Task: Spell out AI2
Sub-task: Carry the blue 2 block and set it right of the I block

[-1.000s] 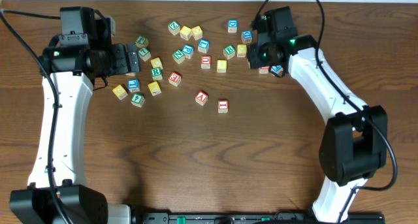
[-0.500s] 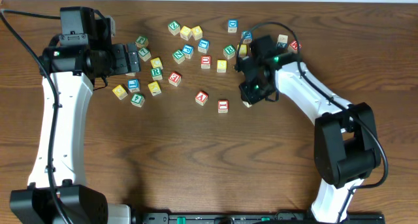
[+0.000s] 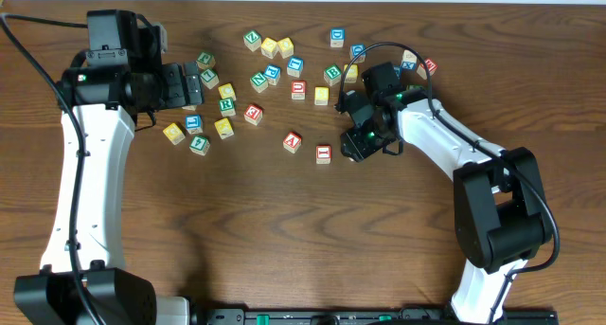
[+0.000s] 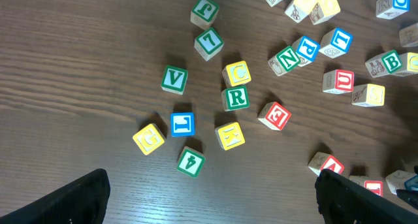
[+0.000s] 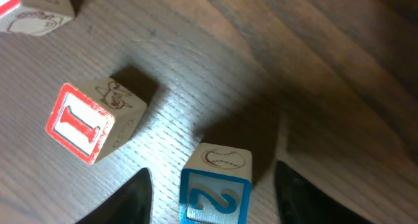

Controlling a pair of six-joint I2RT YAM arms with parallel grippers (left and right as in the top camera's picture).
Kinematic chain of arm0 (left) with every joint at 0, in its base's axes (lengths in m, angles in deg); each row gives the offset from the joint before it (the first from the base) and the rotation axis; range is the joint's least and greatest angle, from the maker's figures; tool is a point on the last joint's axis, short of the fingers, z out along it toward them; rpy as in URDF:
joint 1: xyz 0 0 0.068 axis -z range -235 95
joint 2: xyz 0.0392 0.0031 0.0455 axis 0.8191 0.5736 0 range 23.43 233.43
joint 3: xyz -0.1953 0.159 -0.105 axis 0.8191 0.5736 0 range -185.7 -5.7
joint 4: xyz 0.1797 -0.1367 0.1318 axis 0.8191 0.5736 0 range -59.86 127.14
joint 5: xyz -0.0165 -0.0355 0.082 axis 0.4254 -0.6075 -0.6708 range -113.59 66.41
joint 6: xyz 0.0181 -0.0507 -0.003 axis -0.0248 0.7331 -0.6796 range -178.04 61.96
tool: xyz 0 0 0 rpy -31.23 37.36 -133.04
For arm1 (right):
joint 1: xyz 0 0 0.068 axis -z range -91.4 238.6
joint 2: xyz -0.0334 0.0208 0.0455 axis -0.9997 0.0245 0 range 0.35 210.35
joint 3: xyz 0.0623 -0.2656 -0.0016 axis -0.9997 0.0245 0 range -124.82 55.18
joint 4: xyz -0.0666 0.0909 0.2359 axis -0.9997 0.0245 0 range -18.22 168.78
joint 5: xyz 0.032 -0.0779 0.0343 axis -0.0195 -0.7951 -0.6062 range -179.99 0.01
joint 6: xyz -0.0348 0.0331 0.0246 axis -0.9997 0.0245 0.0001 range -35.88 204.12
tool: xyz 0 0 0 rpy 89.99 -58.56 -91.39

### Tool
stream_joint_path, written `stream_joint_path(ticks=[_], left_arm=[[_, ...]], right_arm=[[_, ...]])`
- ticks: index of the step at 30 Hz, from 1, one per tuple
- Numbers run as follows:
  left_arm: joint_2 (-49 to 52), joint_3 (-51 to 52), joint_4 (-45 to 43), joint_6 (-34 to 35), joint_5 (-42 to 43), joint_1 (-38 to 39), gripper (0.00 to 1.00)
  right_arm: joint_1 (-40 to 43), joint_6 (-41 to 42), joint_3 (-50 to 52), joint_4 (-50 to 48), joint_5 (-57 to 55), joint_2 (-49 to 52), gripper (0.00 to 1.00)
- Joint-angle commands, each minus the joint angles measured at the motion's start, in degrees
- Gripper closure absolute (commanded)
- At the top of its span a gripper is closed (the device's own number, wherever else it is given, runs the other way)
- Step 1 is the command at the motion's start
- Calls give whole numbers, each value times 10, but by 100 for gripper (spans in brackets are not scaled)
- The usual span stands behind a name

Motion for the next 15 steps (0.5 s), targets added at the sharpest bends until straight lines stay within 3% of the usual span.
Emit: stream_joint_path(ticks=[1,6,12,15], left_arm=[[0,1,1,1,-1,0,0],[0,1,1,1,-1,0,0],[0,1,1,1,-1,0,0],[0,1,1,1,-1,0,0]], right_arm=[[-2,10,-12,16,23,-8,41],[-2,62,-63,56,22,-38,44],[-5,211,-70,64,22,-54,96],[-18,232,-56,66,22,-50,99]])
